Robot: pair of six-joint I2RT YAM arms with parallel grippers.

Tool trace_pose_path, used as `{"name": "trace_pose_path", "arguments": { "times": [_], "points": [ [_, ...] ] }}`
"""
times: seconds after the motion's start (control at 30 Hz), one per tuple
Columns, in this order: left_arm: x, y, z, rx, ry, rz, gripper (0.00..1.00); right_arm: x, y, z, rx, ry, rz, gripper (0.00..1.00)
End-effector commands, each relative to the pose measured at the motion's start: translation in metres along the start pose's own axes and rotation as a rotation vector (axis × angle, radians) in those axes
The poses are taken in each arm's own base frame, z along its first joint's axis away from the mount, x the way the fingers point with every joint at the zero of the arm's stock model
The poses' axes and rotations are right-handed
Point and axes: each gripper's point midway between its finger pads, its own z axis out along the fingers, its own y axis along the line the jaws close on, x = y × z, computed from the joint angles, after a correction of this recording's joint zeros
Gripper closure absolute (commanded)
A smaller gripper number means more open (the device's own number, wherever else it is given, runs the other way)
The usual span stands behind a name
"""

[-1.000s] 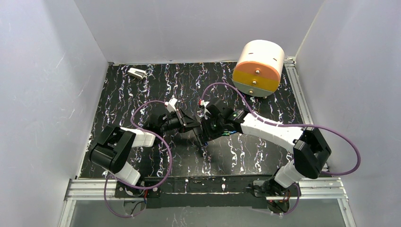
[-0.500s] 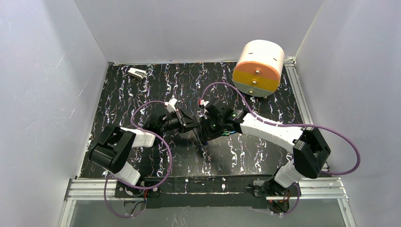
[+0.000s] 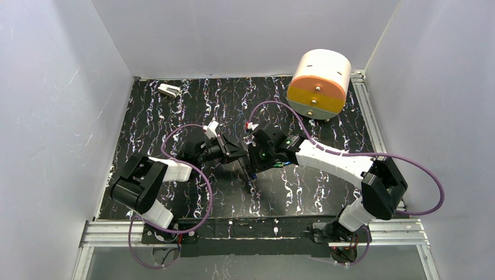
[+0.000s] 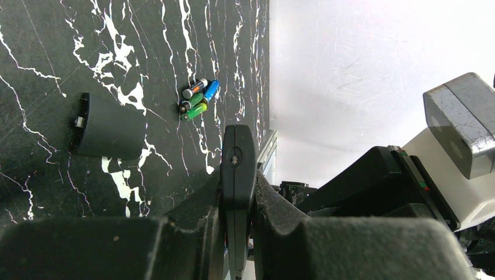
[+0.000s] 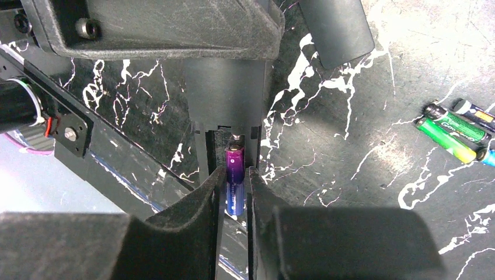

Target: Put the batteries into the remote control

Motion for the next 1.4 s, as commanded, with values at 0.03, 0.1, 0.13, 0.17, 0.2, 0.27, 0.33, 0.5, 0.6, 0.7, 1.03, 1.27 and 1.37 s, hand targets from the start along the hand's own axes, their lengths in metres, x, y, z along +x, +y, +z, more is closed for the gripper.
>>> {"name": "trace_pose_path", "arguments": {
  "times": [0.03, 0.1, 0.13, 0.17, 0.2, 0.27, 0.33, 0.5, 0.6, 0.7, 1.03, 1.27, 1.37],
  "points": [
    [0.001, -0.017, -0.001, 0.052, 0.008, 0.004, 1.00, -0.021, 0.003, -0.007, 0.029, -0.074, 0.009, 0.71],
    [-0.001, -0.020, -0.002, 0.057, 0.000, 0.001, 1.00, -0.025, 0.005, -0.010, 0.026, -0.095, 0.019, 0.70],
    [-0.001, -0.022, -0.002, 0.060, -0.002, 0.002, 1.00, -0.027, 0.006, -0.011, 0.023, -0.103, 0.024, 0.69],
    [-0.002, -0.024, -0.003, 0.065, -0.006, 0.003, 1.00, -0.029, 0.007, -0.012, 0.019, -0.110, 0.031, 0.67],
    [-0.003, -0.025, -0.003, 0.065, -0.009, -0.002, 1.00, -0.030, 0.009, -0.013, 0.015, -0.118, 0.039, 0.66],
    [-0.004, -0.026, -0.003, 0.064, -0.016, -0.013, 1.00, -0.036, 0.012, -0.018, 0.000, -0.153, 0.060, 0.63],
    [-0.005, -0.026, -0.003, 0.061, -0.021, -0.024, 1.00, -0.043, 0.012, -0.024, 0.003, -0.201, 0.082, 0.58],
    [-0.007, -0.033, -0.002, 0.074, -0.010, -0.041, 1.00, -0.053, 0.005, -0.040, 0.015, -0.333, 0.114, 0.42],
    [-0.007, -0.037, -0.002, 0.081, -0.008, -0.039, 1.00, -0.054, 0.003, -0.046, 0.001, -0.385, 0.128, 0.38],
    [-0.007, -0.038, -0.002, 0.078, -0.005, -0.040, 1.00, -0.049, -0.001, -0.045, 0.007, -0.383, 0.131, 0.38],
    [-0.006, -0.045, -0.004, 0.087, 0.011, -0.033, 1.00, -0.033, 0.001, -0.030, -0.029, -0.317, 0.057, 0.44],
    [-0.006, -0.045, -0.004, 0.088, 0.012, -0.031, 1.00, -0.028, 0.002, -0.022, -0.040, -0.277, 0.041, 0.48],
    [-0.006, -0.045, -0.003, 0.088, 0.015, -0.033, 1.00, -0.025, 0.001, -0.020, -0.033, -0.265, 0.039, 0.48]
  ]
}}
